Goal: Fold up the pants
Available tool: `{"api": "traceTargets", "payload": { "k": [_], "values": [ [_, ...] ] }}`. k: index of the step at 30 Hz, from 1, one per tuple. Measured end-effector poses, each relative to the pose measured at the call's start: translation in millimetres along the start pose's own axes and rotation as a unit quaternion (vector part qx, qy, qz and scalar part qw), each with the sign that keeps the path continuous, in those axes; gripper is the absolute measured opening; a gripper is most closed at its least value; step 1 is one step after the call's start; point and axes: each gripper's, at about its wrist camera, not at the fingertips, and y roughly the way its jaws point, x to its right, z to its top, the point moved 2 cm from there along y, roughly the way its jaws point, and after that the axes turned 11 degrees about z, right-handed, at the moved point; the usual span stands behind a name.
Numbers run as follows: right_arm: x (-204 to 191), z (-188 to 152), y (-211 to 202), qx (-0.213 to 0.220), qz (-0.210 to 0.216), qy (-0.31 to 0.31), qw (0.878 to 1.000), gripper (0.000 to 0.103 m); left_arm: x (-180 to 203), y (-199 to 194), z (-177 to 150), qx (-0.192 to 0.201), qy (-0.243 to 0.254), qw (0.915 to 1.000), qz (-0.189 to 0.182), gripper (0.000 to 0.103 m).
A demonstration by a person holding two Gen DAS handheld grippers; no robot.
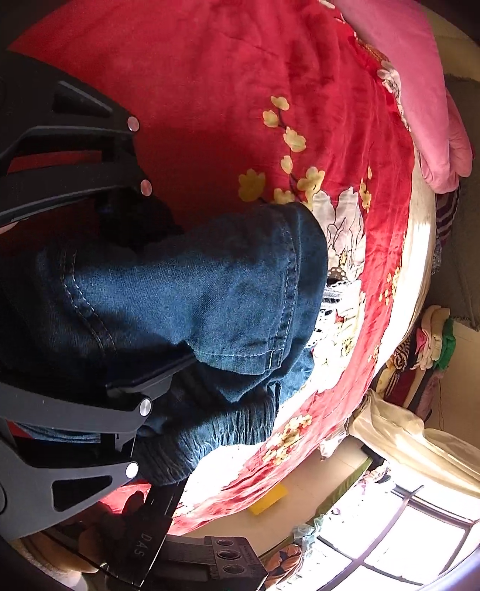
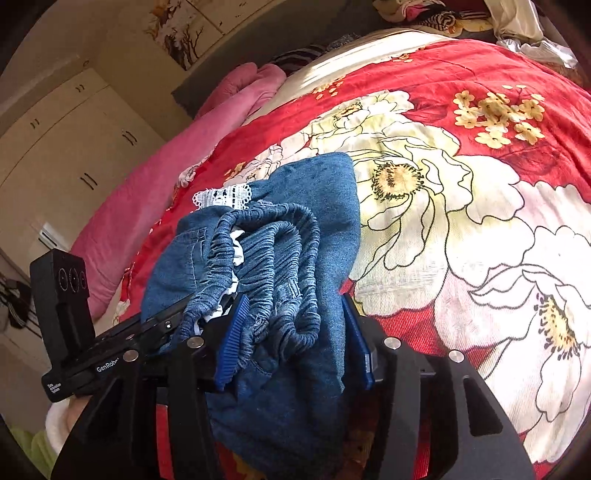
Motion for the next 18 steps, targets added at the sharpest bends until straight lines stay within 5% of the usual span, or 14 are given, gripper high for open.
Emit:
{"api": "traceTargets", "payload": {
  "k": [10, 18],
  "values": [
    [-30.2, -16.5, -53.7, 0.038, -0.028, -0.038, 0.998, 0.082, -8.3, -48.5, -20.0, 0.03, -0.016, 0.9992, 0.022, 0.064],
    [-64.1, -53.4, -88.6, 0.049, -0.081, -0.116, 0.989, 0.095, -3.7, -103.0, -59.5, 0.045, -0.01, 0.9986, 0.024, 0.089]
  ]
}}
